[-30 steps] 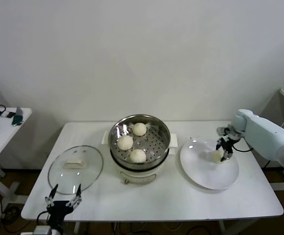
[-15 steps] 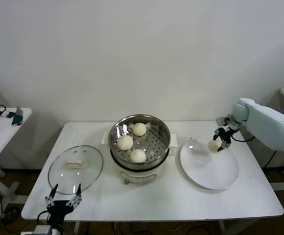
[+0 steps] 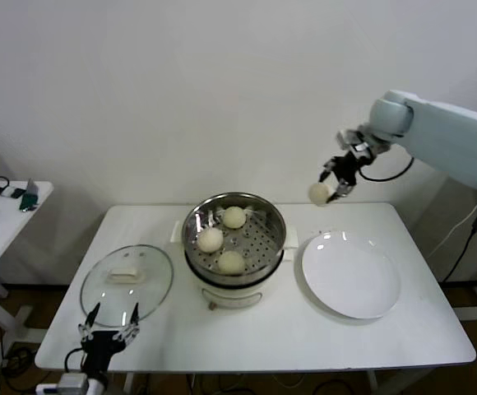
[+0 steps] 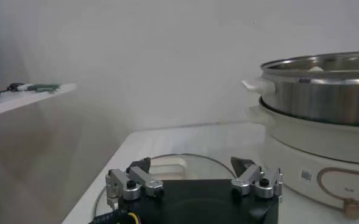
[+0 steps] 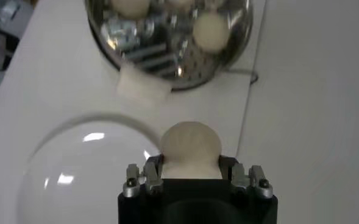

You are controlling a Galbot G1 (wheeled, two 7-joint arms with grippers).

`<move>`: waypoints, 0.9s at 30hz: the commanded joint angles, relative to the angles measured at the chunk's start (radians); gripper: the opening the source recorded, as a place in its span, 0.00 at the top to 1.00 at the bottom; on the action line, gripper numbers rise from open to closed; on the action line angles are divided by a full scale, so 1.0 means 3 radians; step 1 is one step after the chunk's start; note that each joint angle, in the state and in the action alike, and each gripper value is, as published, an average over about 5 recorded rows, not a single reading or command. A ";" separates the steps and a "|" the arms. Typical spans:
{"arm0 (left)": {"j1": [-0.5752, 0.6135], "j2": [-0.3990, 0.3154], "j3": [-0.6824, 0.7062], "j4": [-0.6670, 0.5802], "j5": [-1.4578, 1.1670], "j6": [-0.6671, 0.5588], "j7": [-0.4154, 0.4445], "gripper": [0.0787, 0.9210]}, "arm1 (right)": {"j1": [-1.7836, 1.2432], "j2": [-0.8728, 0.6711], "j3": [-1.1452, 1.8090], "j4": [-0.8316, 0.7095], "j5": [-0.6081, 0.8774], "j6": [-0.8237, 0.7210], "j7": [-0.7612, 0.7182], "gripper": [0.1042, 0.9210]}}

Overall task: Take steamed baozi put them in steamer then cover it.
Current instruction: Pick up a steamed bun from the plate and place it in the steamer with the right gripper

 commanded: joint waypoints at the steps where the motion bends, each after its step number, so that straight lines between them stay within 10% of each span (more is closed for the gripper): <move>1: 0.0001 -0.0005 -0.0004 -0.0009 -0.0001 0.0001 0.0002 0.12 | 0.0450 0.0460 -0.0167 0.0627 0.0885 -0.0466 0.0137 0.37; 27: 0.0016 -0.0002 -0.0051 0.0018 -0.0054 -0.0021 -0.0005 0.12 | -0.0659 0.1061 -0.0298 -0.0046 0.0005 -0.0540 0.0366 0.37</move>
